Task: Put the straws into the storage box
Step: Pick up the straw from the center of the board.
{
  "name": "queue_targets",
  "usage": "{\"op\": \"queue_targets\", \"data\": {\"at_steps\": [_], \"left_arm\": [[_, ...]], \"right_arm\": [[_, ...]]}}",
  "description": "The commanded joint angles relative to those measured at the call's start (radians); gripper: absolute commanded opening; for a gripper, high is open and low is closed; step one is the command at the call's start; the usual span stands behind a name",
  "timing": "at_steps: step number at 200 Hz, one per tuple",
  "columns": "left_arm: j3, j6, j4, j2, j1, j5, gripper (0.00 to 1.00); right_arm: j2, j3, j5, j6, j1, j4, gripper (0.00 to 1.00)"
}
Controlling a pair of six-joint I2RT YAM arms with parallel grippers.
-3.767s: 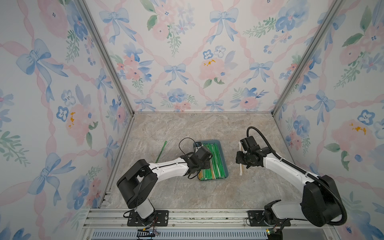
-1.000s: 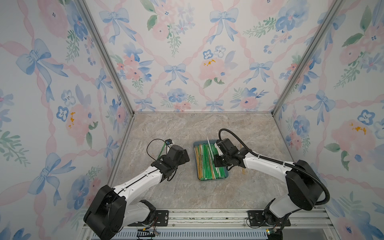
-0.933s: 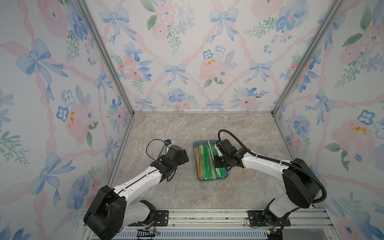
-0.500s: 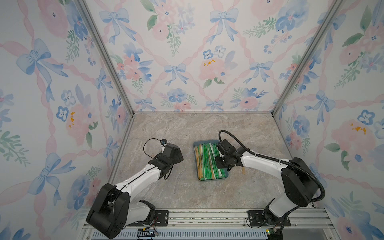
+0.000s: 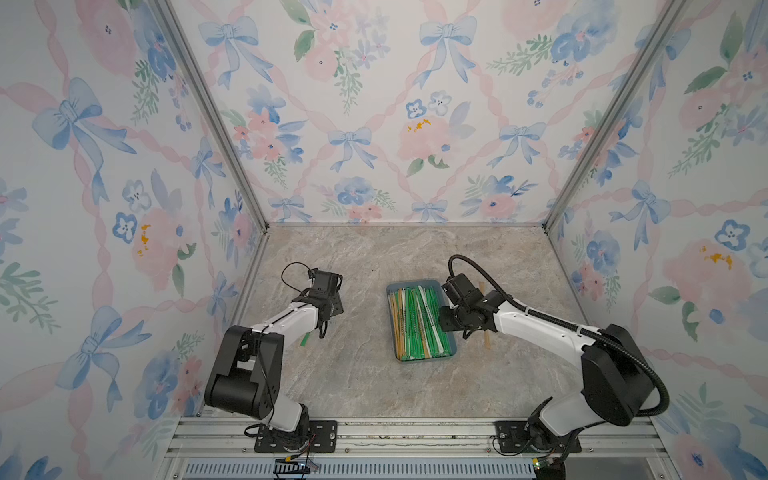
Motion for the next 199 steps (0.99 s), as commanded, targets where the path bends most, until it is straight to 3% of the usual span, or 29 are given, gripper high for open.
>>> {"op": "queue_targets", "data": {"at_steps": [1, 76, 170, 199], "left_arm": [[0.016, 0.052, -0.024, 0.042, 0.018, -0.005, 0.65], [0.012, 0.059, -0.022, 0.087, 0.058, -0.024, 0.57], [-0.019, 0.035, -0.017, 0.104, 0.078, 0.097, 0.11], [-0.031, 0.018, -0.017, 0.04, 0.06, 0.094, 0.04]], "right_arm": [[-0.043, -0.024, 0.024, -0.001, -0.029, -0.033, 0.48], [-0.069, -0.04, 0.017, -0.018, -0.067, -0.058, 0.48], [-0.133, -0.085, 0.019, -0.033, -0.187, -0.078, 0.48], [-0.14, -0.097, 0.028, -0.039, -0.243, -0.09, 0.48]]}}
